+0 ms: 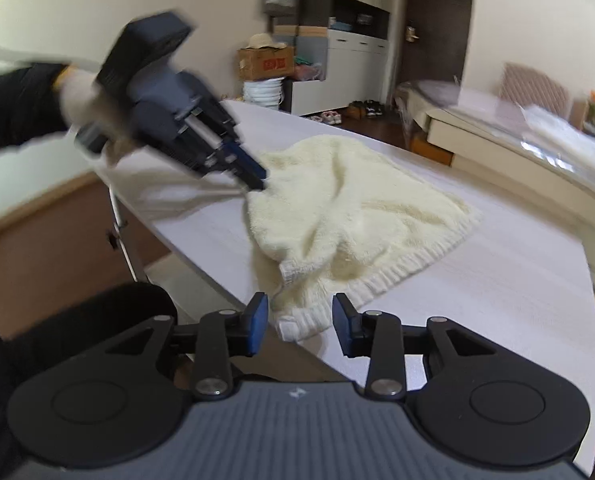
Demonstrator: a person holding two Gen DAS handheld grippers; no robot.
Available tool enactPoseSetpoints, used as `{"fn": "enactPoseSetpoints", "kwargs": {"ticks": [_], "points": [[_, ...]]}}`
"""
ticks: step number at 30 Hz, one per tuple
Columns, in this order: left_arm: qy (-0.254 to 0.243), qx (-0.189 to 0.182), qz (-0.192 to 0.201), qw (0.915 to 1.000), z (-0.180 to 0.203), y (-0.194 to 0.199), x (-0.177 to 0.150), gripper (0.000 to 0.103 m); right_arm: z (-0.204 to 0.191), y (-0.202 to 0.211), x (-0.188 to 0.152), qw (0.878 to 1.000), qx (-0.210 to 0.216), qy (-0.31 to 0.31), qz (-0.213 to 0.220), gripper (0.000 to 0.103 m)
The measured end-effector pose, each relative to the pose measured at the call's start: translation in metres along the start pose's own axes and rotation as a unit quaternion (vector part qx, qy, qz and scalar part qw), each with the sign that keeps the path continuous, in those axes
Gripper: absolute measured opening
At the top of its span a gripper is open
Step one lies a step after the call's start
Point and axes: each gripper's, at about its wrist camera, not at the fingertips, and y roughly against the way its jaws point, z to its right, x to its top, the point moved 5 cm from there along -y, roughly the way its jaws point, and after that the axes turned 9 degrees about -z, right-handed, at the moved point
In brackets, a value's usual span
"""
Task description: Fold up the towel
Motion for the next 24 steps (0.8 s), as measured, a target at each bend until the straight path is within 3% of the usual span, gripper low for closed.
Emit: {"fn": "enactPoseSetpoints", "kwargs": {"ticks": [6,9,12,13,16,19,24], "points": [[0.015,-0.020,-0.016,0.9996,-0.013,-0.007,0.012,0.006,-0.009,-0.009,-0.004,0.999,-0.010,0.030,-0.006,0.038],[0.001,-0.036,-0.037,0.9987,-0.016,-0.002,0.011,0.006,-0.012,-0.006,-0.006,0.998,-0.016,0.053,-0.009,0.017],[-0.020,-0.045,-0.054,0.9973,-0.013,0.008,0.006,0.006,-0.011,0.000,-0.005,0.998,-0.014,0.064,-0.016,0.012],[-0.028,-0.046,-0.059,0.9968,-0.012,0.012,0.003,0.006,-0.009,0.005,-0.004,0.998,-0.007,0.058,-0.015,0.004],[-0.035,-0.039,-0.059,0.9969,-0.009,0.030,-0.010,0.009,0.004,0.022,0.002,1.000,0.011,0.014,0.007,0.004],[-0.031,-0.020,-0.034,0.9987,-0.006,0.051,-0.020,0.016,0.019,0.036,0.006,0.999,0.011,-0.022,0.027,0.003],[-0.049,-0.006,-0.027,0.9984,0.009,0.051,-0.030,0.017,0.032,0.045,0.013,0.998,-0.001,-0.041,0.049,0.003]]}}
